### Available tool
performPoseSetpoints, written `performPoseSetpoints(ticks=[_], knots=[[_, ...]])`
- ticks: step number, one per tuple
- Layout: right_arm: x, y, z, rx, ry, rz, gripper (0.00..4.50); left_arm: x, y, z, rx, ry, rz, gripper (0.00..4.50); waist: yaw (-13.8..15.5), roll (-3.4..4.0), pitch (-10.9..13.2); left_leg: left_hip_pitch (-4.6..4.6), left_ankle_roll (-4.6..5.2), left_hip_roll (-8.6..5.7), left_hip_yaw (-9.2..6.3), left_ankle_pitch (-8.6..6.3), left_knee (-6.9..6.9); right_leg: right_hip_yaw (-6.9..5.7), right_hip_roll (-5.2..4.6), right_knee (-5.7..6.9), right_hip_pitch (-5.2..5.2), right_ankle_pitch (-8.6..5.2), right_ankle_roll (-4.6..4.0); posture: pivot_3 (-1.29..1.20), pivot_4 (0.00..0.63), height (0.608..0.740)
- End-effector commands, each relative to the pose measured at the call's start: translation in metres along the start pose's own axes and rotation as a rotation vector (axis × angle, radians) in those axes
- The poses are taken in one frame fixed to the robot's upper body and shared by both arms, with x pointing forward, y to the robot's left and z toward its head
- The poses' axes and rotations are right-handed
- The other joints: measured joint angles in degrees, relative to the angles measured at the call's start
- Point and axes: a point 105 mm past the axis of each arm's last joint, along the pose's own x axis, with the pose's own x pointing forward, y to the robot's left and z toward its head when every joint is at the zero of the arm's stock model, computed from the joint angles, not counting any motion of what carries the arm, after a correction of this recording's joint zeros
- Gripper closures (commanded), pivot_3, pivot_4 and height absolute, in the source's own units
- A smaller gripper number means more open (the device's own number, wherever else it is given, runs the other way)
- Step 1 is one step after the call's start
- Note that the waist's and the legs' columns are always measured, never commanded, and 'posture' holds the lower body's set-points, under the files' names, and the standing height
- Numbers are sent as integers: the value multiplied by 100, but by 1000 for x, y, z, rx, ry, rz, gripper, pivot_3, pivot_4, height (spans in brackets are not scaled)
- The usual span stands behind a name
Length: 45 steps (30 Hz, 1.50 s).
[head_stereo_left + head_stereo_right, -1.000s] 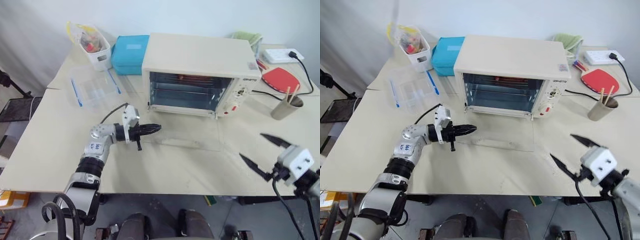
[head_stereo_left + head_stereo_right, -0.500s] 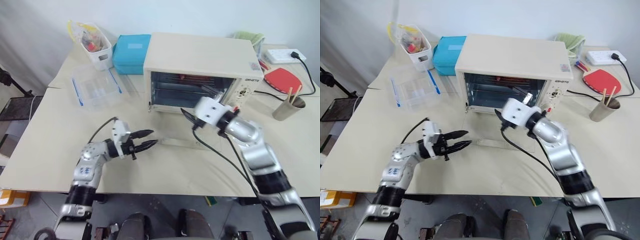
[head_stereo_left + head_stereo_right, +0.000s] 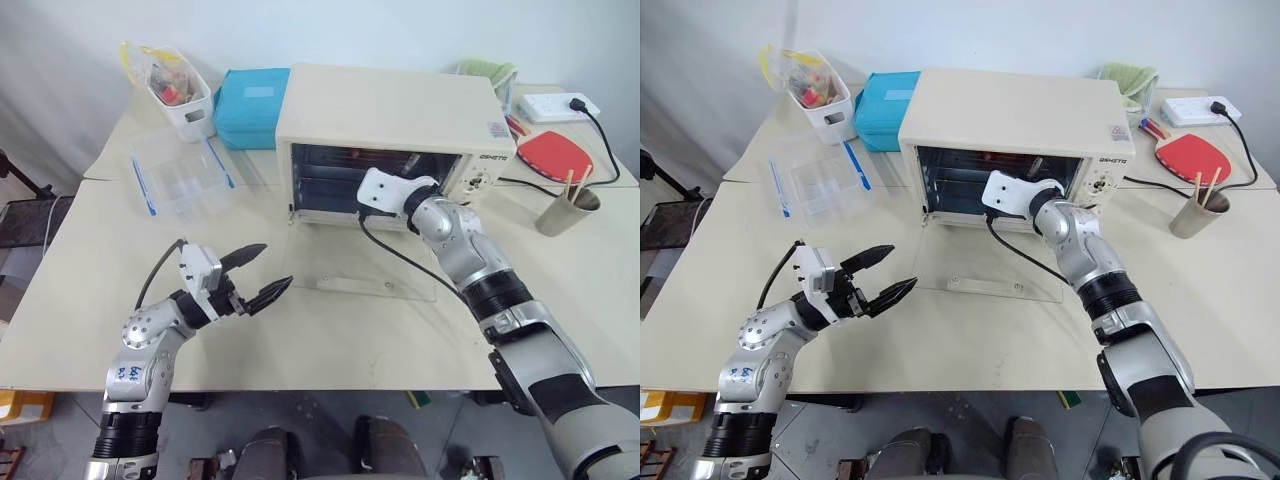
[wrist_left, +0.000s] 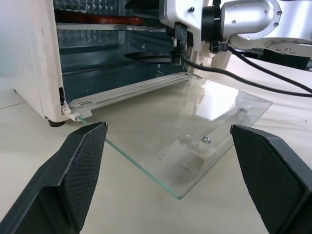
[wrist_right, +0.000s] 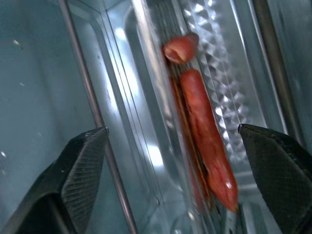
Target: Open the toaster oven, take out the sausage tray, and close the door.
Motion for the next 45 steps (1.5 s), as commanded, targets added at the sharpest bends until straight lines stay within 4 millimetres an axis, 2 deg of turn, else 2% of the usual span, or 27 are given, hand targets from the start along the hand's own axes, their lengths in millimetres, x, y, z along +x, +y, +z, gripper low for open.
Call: performPoseSetpoints(ticks=[1, 9, 10, 11, 20, 25, 27, 32, 37, 40, 45], knots=[[4, -12, 13, -20, -49, -50, 1300, 7, -2, 13, 29, -36, -20, 181, 5, 0, 0, 0, 0, 0, 0, 0, 0, 0, 0, 0, 0, 0, 0, 0, 150, 740], [5, -14, 15, -40, -66, -81, 4101, 39, 9, 21, 36, -73, -81, 181, -3, 1, 0, 0, -2, 1, -1, 1, -1, -2, 4, -1, 1, 0, 0, 0, 150, 740], [5, -16, 16, -51, -71, -88, 4385, 46, 13, 24, 38, -81, -95, 181, -8, 0, 0, -1, -2, 1, -2, 1, -2, -2, 7, -1, 1, 0, -1, 0, 150, 740], [5, -18, 16, -62, -74, -94, 4481, 53, 16, 27, 40, -88, -109, 181, -4, -2, 0, -1, -3, 6, -3, 1, -1, -5, 10, -1, 1, 0, -1, 0, 150, 740], [-1, -29, 27, -108, -137, -125, 4497, 99, 44, 56, 13, -184, -130, 181, 3, -3, 1, -8, -5, 4, -4, 3, 0, -15, 12, -7, 1, 0, 0, 0, 150, 740], [-12, -28, 39, -128, -208, -106, 4497, 109, 51, 63, 9, -216, -127, 181, 6, -4, 2, -17, -4, 3, -12, 3, -12, -34, 12, -22, -3, 0, 0, 0, 150, 740], [-18, -29, 41, -133, -216, -108, 4497, 109, 54, 66, -1, -230, -118, 181, -2, -5, 2, -19, -4, 4, -11, 3, -19, -39, 12, -31, -3, 0, 0, 0, 150, 740], [-57, -10, 46, -117, -249, -44, 4497, 100, 59, 65, -21, -225, -124, 181, 17, -7, 3, -23, -4, 5, -16, 3, -23, -51, 13, -36, -4, 0, 1, 0, 150, 740], [-91, -5, 50, -128, -237, -75, 4497, 89, 68, 70, -51, -227, -106, 181, 46, -9, 5, -24, -6, 6, -16, 5, -13, -51, 13, -33, -3, 0, 1, 0, 150, 740], [-106, 11, 48, -139, -222, -23, 4497, 80, 67, 75, -65, -235, -128, 181, 55, -10, 5, -26, -6, 5, -14, 5, 0, -47, 12, -32, -1, 1, 3, 0, 150, 740], [-120, 20, 52, -157, -227, -1, 4497, 60, 65, 78, -125, -210, -169, 181, 57, -10, 5, -26, -6, 4, -18, 5, 0, -47, 12, -32, 0, 1, 3, 0, 150, 740]])
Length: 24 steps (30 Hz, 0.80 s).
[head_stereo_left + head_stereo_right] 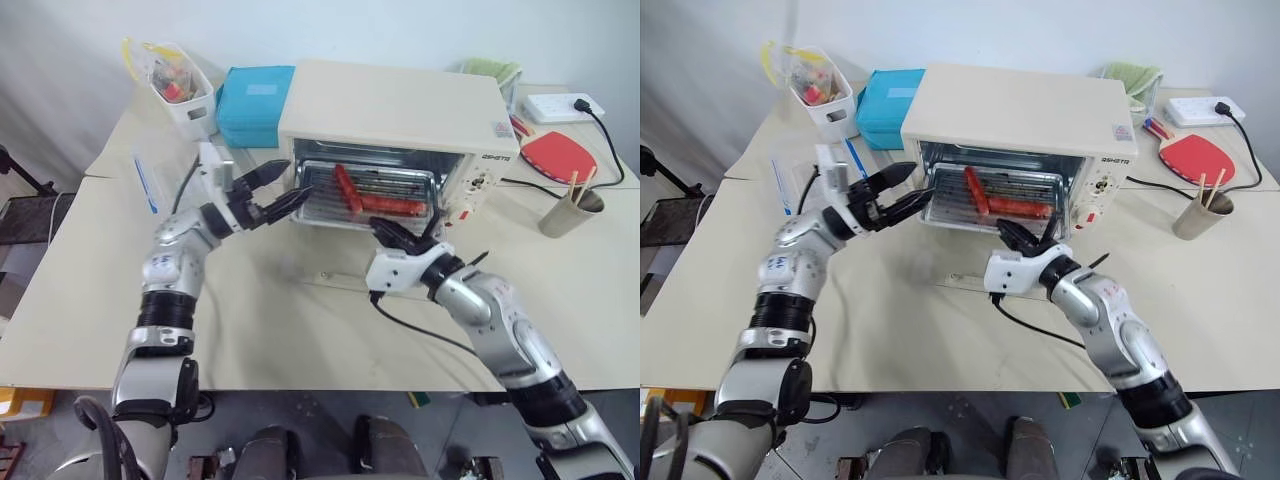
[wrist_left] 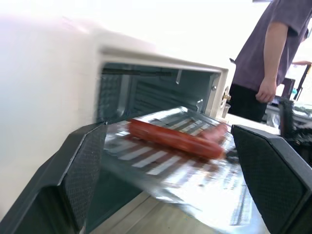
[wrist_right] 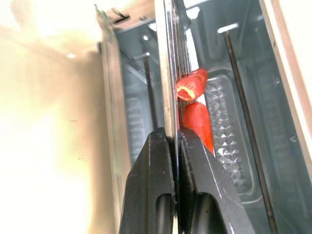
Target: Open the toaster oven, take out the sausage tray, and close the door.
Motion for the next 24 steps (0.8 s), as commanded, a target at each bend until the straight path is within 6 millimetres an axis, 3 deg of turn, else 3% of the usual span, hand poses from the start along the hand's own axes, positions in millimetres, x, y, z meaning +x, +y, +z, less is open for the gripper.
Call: performPoseSetpoints(ticks=[1, 6, 12, 17, 24], knots=[[-7, -16, 11, -54, -28, -55, 4497, -12, -7, 16, -32, -9, -39, 181, 3, 0, 0, 1, 0, -1, -3, 0, 0, -1, 0, 0, 3, 0, 0, 0, 150, 740], [-11, -13, 25, -80, -88, -26, 4497, -31, -22, 7, -217, 98, -85, 181, -8, 1, 0, 1, 0, -1, -8, 0, -1, -2, 0, 0, 3, 0, 0, 0, 150, 740], [-22, 0, 32, -82, -129, 53, 4497, -51, -37, -21, -498, 298, 30, 181, -6, 0, 0, 4, -1, 0, -11, 0, -1, 1, -1, 0, 6, 0, 0, 0, 150, 740], [-27, 3, 40, -79, -178, 79, 4497, -53, -48, -27, -706, 304, 67, 181, 21, -1, 1, 4, -2, 0, -22, 1, 5, -1, -1, -1, 15, 0, 0, 0, 150, 740], [-25, 6, 46, -75, -215, 91, 4497, -48, -54, -25, -814, 279, 67, 181, 25, -1, 1, 12, -6, -2, -26, 2, 5, -1, -2, -1, 23, -1, -1, 0, 150, 740]])
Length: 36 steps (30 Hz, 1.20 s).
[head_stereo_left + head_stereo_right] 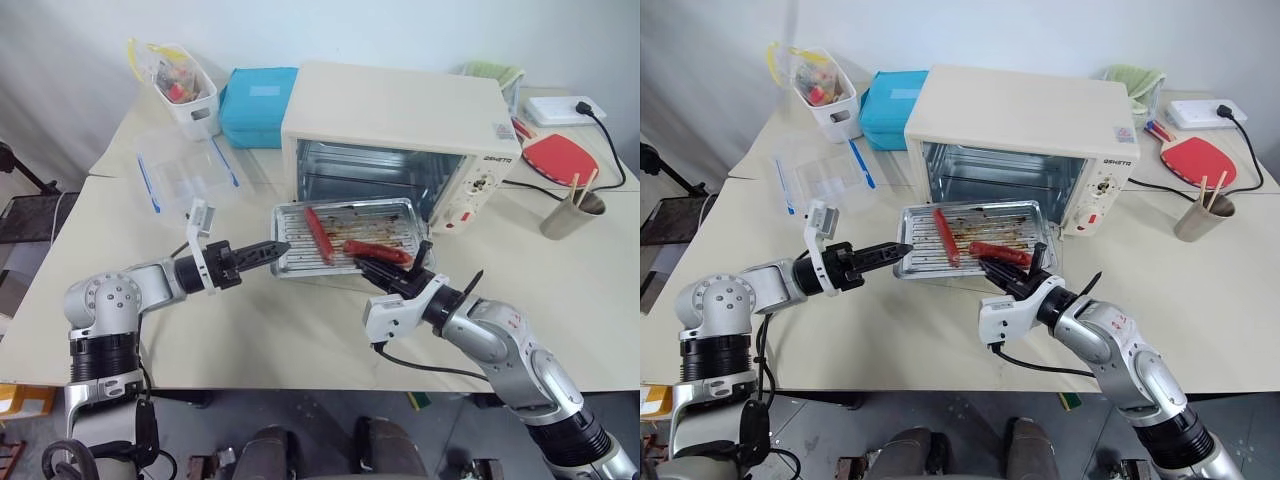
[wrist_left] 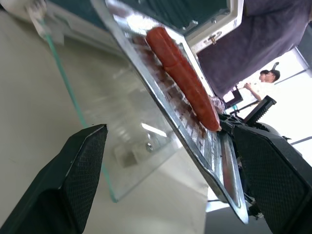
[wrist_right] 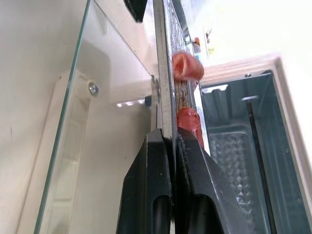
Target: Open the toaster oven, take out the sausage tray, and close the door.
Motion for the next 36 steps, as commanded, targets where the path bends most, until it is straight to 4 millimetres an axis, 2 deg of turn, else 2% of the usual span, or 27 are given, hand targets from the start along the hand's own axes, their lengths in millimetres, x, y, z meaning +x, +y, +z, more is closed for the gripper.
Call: performPoseSetpoints(ticks=[1, 4, 6, 11, 16, 17, 21, 25, 29, 32, 36], knots=[[0, -12, 12, -26, -62, -40, 4497, 1, -14, 9, -30, -34, -57, 181, 0, 0, 0, 0, 0, 0, 0, 0, 0, 0, 0, 0, 0, 0, 0, 0, 150, 740], [2, -11, 14, -25, -84, -29, 4497, 5, -14, 6, -32, -19, -51, 181, -2, 0, 0, 2, -2, -1, 0, 1, -1, -1, 0, 1, 0, 0, 0, 0, 150, 740], [3, -11, 15, -26, -92, -27, 4500, 7, -15, 4, -38, -10, -53, 560, 0, 0, 0, 2, -3, -2, 0, 2, -1, 0, 0, 0, 1, 0, 0, 0, 150, 740], [5, -12, 14, -30, -101, -28, 4500, 10, -15, 0, -67, -5, -50, 1749, 13, 0, 0, 2, -3, -2, 0, 2, -1, 0, 0, 0, 1, 0, 0, 0, 150, 740], [5, -13, 11, -30, -97, -29, 4500, 10, -16, 2, -116, -35, -71, 3332, 19, 0, 0, 2, -4, -2, 0, 2, -1, 0, 0, 0, 1, 0, 0, 0, 150, 740], [5, -13, 10, -31, -94, -30, 4500, 9, -16, 3, -119, -36, -72, 3431, 26, 0, 0, 2, -4, -2, 0, 2, -1, 0, 0, 0, 1, 0, 0, 0, 150, 740], [6, -15, 8, -35, -98, -34, 4500, 9, -15, 2, -131, -30, -60, 4345, 54, 0, 0, 3, -4, -2, 1, 2, -1, 1, 0, 0, 1, 0, 0, 0, 150, 740], [7, -15, 10, -25, -117, -32, 4500, 11, -14, 2, -186, -35, -62, 4345, 103, 0, 0, 3, -5, -3, 1, 3, 0, 1, 0, 1, 1, 0, 0, 0, 150, 740], [3, -12, 10, 107, -132, -7, 4500, 6, -10, 4, -276, -55, -72, 4345, 106, -1, 0, 3, -5, -3, 0, 3, 0, 0, 0, -1, 3, 0, 0, 0, 150, 740], [1, -14, 11, 118, -148, -2, 3676, -4, -10, 6, -329, -82, -102, 4367, 102, -1, 0, 4, -5, -3, -1, 3, -2, -1, 0, 0, 2, 0, 0, 0, 150, 740], [-11, -10, 13, 168, -205, 49, 2320, -22, -2, 3, -400, -127, -78, 4367, 96, -1, 0, 8, -5, -2, -4, 2, -4, 2, -1, 1, 3, 0, 0, 0, 150, 740]])
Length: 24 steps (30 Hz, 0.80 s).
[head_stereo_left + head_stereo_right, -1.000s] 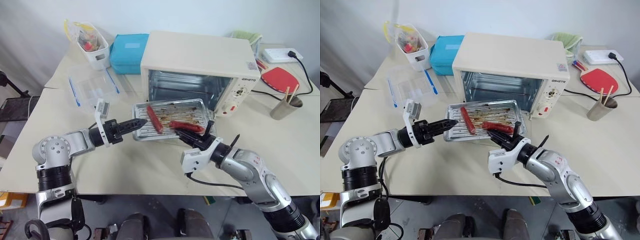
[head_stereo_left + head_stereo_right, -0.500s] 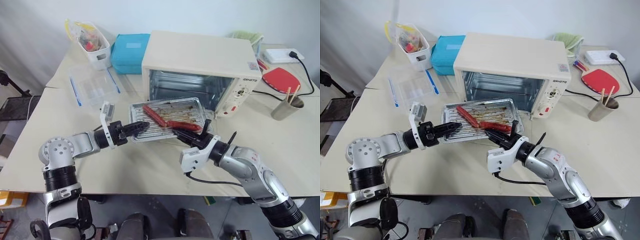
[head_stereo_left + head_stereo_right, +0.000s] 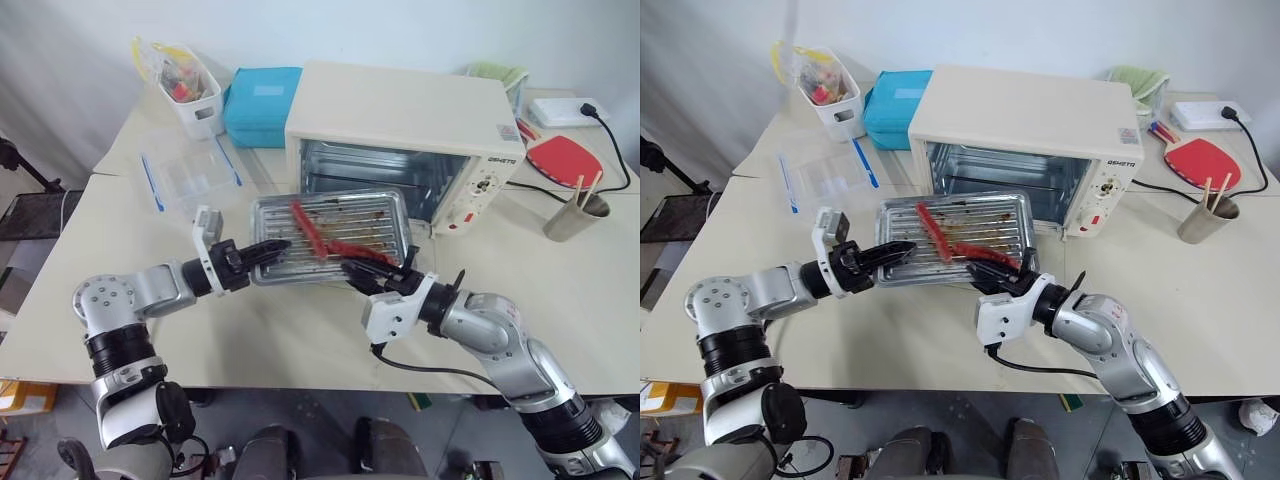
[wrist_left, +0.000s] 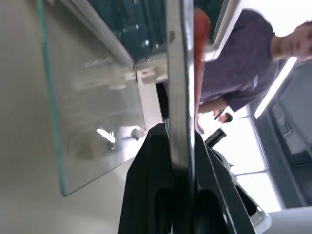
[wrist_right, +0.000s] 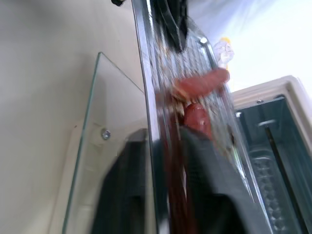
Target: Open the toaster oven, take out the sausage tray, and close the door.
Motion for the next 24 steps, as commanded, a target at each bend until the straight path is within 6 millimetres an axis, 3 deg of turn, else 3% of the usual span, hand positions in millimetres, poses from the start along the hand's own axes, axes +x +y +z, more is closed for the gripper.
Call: performPoseSetpoints(ticks=[1, 2, 7, 10, 16, 17, 20, 24], knots=[[-14, -6, 10, 27, -73, 4, 1965, -20, -2, 1, -43, -55, -32, 4367, 0, 0, 0, 0, 0, 0, -1, 0, -2, 2, 0, -1, 0, 0, 0, 0, 150, 740], [-18, -5, 9, 43, -79, 13, 1652, -27, -1, 1, -53, -74, -28, 4367, 1, 0, 0, 2, -1, 0, -2, 0, -3, 4, 0, 0, 1, 0, 0, 0, 150, 740], [-42, -9, -1, 93, -86, 17, 1652, -58, -1, -4, -108, -189, 5, 4367, -1, -1, 0, 5, -2, -1, -8, -2, -2, 54, -12, 0, 4, 0, 0, 0, 150, 740], [-67, -4, -19, 229, -61, 55, 2227, -82, 4, -16, -118, -278, 32, 4367, 4, 0, 0, 19, -8, -2, -10, -6, -3, 66, -20, -6, 19, -1, -2, 0, 150, 740], [-108, -5, -71, 436, 85, -14, 4287, -118, 10, -40, -127, -520, 84, 4367, 2, 0, 0, 48, -1, -4, -29, -11, 0, 59, -24, -48, 79, -1, -2, 0, 150, 740], [-112, -6, -77, 449, 103, -31, 4461, -121, 9, -42, -123, -559, 86, 4367, -1, 0, 0, 51, -2, -3, -29, -12, -1, 60, -26, -47, 80, -1, -2, 0, 150, 740], [-121, -3, -100, 519, 158, -54, 4461, -130, 4, -47, -112, -682, 96, 4367, 9, 2, 1, 57, -11, 9, -28, -16, 0, 62, -29, -68, 81, -6, -12, 0, 150, 740], [-130, 20, -125, 615, 233, -10, 4461, -139, 2, -51, -129, -842, 119, 4367, 14, 2, 0, 67, -12, 10, -22, -19, 0, 65, -31, -71, 89, -8, -15, 0, 150, 740]])
